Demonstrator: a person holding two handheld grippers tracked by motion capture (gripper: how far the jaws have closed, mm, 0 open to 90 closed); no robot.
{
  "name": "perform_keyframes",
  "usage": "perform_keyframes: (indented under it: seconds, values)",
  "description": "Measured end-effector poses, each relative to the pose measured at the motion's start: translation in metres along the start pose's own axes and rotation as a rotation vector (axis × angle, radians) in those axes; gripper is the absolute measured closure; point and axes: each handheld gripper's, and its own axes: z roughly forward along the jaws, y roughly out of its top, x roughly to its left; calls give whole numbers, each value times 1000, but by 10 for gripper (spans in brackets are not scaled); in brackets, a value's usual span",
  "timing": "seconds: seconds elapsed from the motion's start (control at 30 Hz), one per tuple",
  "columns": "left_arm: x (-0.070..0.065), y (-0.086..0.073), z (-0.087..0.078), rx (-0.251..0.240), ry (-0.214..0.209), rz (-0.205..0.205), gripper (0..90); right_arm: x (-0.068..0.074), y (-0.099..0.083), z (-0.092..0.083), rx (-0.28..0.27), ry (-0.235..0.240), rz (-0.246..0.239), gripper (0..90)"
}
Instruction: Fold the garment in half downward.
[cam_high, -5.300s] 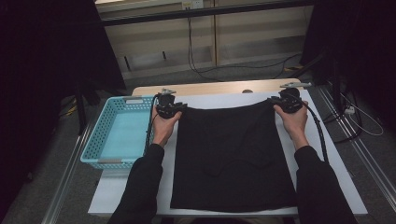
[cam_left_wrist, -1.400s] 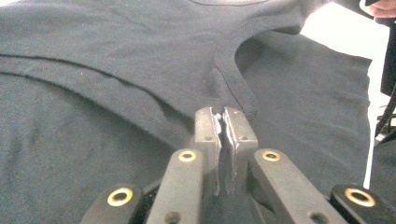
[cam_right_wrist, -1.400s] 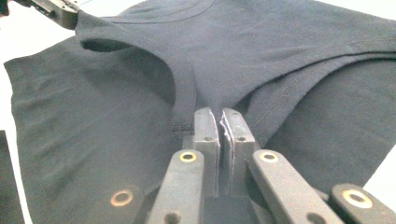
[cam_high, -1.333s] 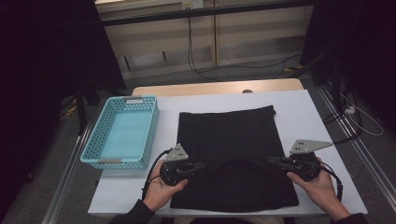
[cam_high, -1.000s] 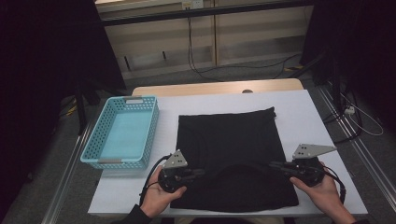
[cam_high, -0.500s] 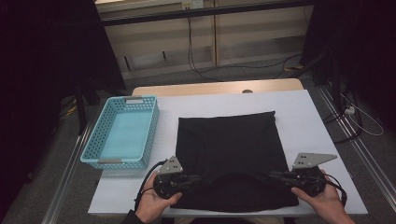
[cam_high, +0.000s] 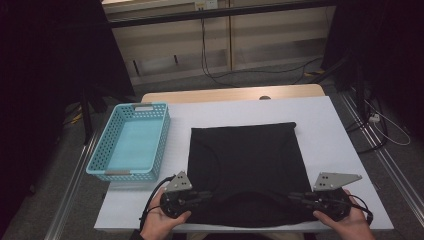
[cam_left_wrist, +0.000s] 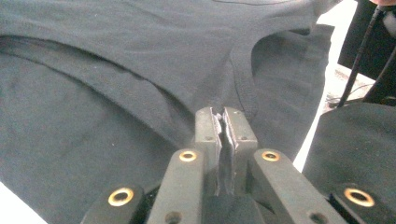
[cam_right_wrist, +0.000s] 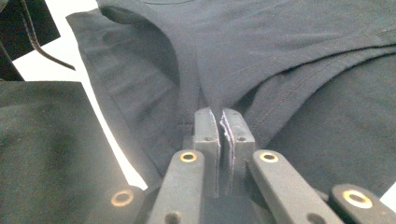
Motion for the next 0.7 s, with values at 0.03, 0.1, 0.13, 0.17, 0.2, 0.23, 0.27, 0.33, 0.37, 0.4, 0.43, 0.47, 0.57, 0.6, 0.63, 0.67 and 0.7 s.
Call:
perform_keyframes:
  seconds: [0.03, 0.1, 0.13, 0.17, 0.2, 0.23, 0.27, 0.33, 0.37, 0.4, 0.43, 0.47, 0.57, 0.6, 0.63, 0.67, 0.7]
  values:
    - [-2, -1, 0, 5, -6, 3, 856, 1, -1, 0, 2, 2, 2, 863]
    - [-5, -2, 0, 16, -9, 10, 857, 3, -2, -1, 5, 6, 0, 863]
    - [-6, -3, 0, 19, -14, 10, 856, 4, -3, -1, 5, 8, 2, 863]
    - [-6, -3, -1, 23, -19, 10, 857, 5, -3, -1, 2, 12, 3, 862]
    - [-6, -4, -1, 25, -26, 8, 856, 6, -4, -2, 2, 14, 8, 862]
    - [-6, -5, -1, 24, -33, 8, 856, 7, -5, -2, 2, 15, 4, 862]
    - [-6, -5, -2, 27, -35, 7, 856, 8, -5, -3, 7, 17, 4, 862]
    - [-7, -6, -1, 38, -44, 8, 856, 10, -7, -3, 9, 20, 5, 862]
    - [-8, -6, -1, 42, -50, 6, 856, 11, -7, -3, 13, 21, 3, 862]
    - [-9, -7, -1, 51, -55, 6, 856, 12, -8, -3, 14, 24, 3, 862]
    - [-9, -8, -1, 57, -60, 2, 856, 12, -8, -3, 15, 25, 2, 862]
    - [-10, -9, -1, 66, -69, -5, 856, 13, -8, -3, 18, 29, 1, 862]
    - [-14, -12, -2, 79, -78, 2, 855, 16, -10, -3, 28, 36, 0, 863]
    - [-14, -12, -2, 79, -83, -3, 855, 17, -11, -3, 30, 33, -4, 863]
    - [-14, -13, -1, 78, -85, -6, 854, 18, -11, -3, 34, 31, -7, 861]
    - [-13, -13, 0, 85, -81, -5, 853, 17, -11, -3, 32, 31, -7, 857]
    - [-13, -13, 0, 87, -76, -8, 847, 17, -11, -3, 29, 29, -4, 846]
